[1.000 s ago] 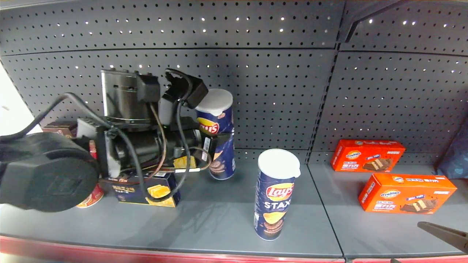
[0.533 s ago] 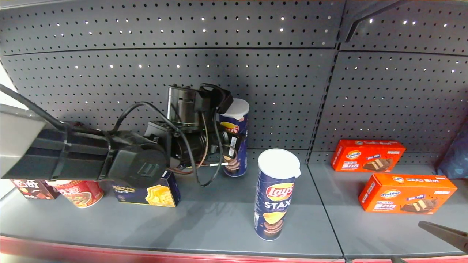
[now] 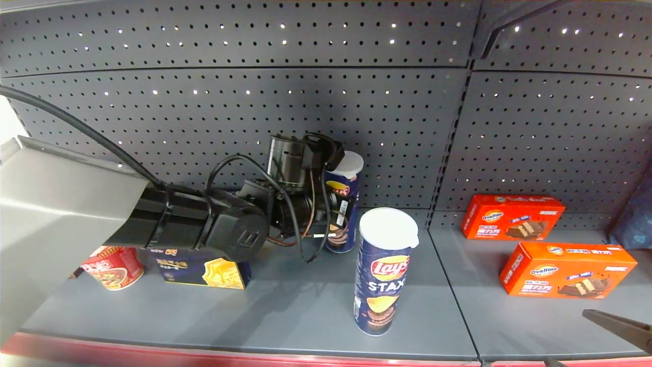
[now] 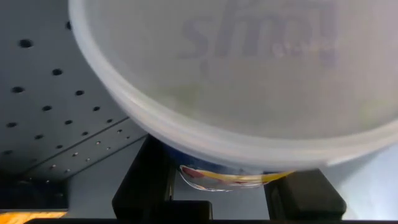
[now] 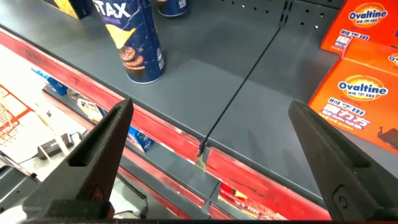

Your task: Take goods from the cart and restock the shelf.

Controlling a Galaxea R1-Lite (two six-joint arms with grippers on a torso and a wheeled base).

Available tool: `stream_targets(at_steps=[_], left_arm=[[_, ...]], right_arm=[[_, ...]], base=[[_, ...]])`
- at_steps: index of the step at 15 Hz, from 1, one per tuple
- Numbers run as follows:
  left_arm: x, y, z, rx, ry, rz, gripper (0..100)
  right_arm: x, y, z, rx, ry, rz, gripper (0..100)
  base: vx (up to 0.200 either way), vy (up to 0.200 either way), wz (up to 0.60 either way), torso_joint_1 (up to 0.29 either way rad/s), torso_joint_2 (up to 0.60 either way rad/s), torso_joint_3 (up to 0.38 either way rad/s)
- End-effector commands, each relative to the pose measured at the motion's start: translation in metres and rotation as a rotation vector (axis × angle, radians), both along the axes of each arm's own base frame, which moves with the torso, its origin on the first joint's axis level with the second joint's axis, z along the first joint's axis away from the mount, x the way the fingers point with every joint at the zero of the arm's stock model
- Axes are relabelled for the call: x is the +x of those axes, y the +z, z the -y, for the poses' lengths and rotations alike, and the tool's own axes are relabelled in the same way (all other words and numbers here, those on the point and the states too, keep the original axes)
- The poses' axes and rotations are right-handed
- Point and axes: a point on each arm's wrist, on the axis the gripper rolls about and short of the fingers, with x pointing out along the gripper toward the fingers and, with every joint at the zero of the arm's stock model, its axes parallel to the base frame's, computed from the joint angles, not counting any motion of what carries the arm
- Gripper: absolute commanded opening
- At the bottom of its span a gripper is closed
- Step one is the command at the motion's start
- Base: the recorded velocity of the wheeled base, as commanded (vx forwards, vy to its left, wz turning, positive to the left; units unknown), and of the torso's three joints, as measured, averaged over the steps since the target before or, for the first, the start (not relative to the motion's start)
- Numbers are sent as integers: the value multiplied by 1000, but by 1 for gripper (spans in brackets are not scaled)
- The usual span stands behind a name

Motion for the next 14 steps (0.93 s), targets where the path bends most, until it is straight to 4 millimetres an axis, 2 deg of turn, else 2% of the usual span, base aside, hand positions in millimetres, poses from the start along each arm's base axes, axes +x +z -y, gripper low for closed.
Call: stream_targets(at_steps=[1,8,14], left_arm=[[4,-3,4,0,-1,0,0],[16,-7,20,-16,-16,21,0],[20,-13,22,-10,-16,14,0]], right_arm=[[1,0,-1,-3,0,-3,100],[1,0,-1,-4,3,-6,100],[1,-1,-1,-6,3,-8,100]], base=[[0,0,0,0,0,0],[0,0,0,0,0,0],[0,0,0,0,0,0]])
